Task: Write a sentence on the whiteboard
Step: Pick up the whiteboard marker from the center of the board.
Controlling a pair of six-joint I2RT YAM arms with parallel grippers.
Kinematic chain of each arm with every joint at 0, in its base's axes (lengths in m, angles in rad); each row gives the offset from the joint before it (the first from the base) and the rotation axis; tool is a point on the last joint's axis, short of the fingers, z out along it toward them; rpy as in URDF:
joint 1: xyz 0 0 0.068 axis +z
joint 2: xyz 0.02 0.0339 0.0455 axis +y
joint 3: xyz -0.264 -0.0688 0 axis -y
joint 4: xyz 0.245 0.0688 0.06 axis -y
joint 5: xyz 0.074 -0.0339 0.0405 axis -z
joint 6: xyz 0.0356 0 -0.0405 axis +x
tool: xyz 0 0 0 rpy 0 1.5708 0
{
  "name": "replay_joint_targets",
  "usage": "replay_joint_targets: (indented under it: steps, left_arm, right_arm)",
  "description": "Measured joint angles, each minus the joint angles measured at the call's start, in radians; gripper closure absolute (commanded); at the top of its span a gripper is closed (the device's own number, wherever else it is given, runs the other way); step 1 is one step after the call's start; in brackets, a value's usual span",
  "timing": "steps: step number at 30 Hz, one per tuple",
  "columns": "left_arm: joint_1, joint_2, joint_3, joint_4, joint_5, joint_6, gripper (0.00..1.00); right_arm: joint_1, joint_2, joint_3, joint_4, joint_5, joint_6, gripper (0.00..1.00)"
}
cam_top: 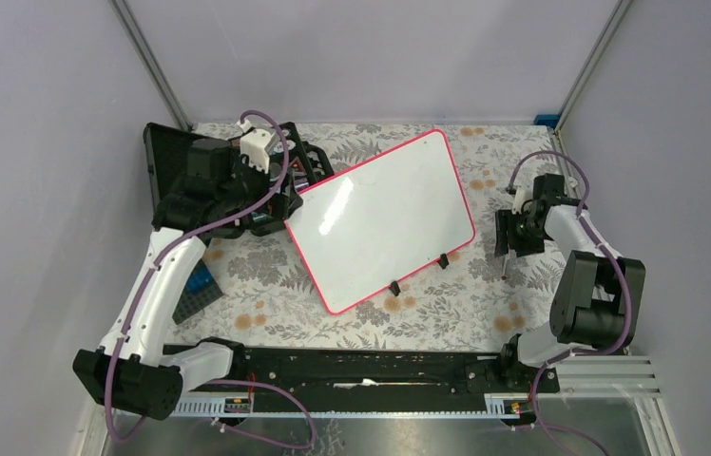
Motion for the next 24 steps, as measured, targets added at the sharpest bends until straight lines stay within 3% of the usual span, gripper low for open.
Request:
replay_joint_targets:
  steps: [8, 13, 21, 24]
  left_arm:
    - [0.0, -0.035, -0.021, 0.008, 0.011, 0.0, 0.01]
    - [0.0, -0.038, -0.028, 0.008, 0.028, -0.005, 0.01]
    - [0.0, -0.042, -0.042, 0.022, 0.043, -0.008, 0.01]
    - [0.0, -0.042, -0.045, 0.023, 0.052, -0.007, 0.01]
  right_arm:
    - [-0.001, 0.095, -0.019, 0.067, 0.068, 0.004, 0.43]
    - [-0.001, 0.152, -0.024, 0.107, 0.1, 0.004, 0.52]
    - [-0.001, 0.158, -0.024, 0.134, 0.125, 0.001, 0.98]
    - [-0.001, 0.156, -0.02, 0.124, 0.125, -0.009, 1.0]
